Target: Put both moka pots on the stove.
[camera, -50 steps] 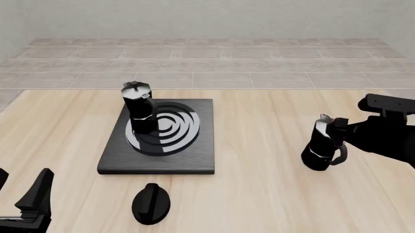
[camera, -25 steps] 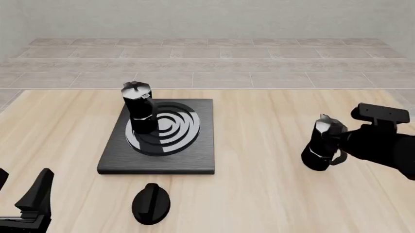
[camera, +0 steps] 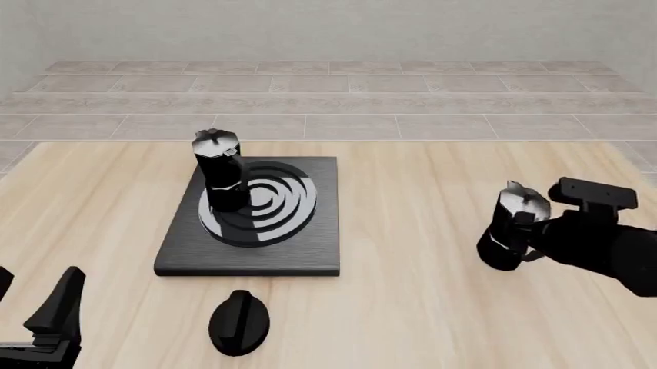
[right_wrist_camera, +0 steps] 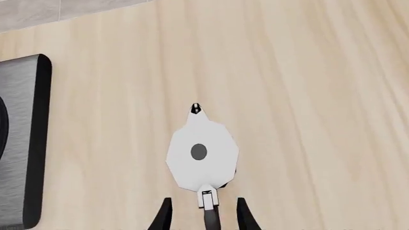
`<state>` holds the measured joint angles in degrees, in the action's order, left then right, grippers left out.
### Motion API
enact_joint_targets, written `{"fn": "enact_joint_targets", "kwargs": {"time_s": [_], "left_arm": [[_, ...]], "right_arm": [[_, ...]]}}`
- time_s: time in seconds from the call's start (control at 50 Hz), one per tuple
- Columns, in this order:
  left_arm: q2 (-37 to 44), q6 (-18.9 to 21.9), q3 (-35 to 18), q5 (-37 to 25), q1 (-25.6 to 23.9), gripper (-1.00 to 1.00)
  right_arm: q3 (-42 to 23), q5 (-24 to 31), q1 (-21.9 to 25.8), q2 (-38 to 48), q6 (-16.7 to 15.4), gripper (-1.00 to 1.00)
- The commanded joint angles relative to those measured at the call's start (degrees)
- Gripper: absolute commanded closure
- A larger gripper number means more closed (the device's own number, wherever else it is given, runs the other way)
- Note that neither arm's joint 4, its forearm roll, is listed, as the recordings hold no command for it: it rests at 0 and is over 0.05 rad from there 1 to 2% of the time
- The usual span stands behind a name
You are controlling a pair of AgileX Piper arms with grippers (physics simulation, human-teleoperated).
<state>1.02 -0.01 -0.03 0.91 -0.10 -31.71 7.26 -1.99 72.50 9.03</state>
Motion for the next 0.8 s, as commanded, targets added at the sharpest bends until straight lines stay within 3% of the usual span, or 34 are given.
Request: {"fn": "enact_joint_targets", "kwargs": {"time_s": [0.02, 0.34, 0.36, 0.42, 0.5, 0.66, 0.8], "left_arm": [[0.0, 0.0, 0.0, 0.0, 0.0, -1.0], [0.0, 0.0, 0.0, 0.0, 0.0, -1.0], [0.0, 0.0, 0.0, 0.0, 0.0, -1.0], [0.0, 0.0, 0.0, 0.0, 0.0, -1.0], [0.0, 0.0, 0.0, 0.0, 0.0, -1.0], [0.0, 0.0, 0.0, 0.0, 0.0, -1.0], [0.0, 0.0, 0.0, 0.0, 0.0, -1.0]], "right_arm": [[0.9, -1.2, 0.2, 0.6, 0.5, -1.0], [1.8, -2.3, 0.5, 0.9, 0.9, -1.0], [1.5, -2.1, 0.5, -0.4, -1.4, 1.0], [1.1, -1.5, 1.5, -0.5, 0.0, 1.0], [-0.1, -1.0, 4.1, -2.2, -3.1, 1.0], [-1.9, 0.0, 7.6, -3.5, -3.9, 1.0], [-3.1, 0.2, 9.3, -4.6, -7.8, 1.0]]}}
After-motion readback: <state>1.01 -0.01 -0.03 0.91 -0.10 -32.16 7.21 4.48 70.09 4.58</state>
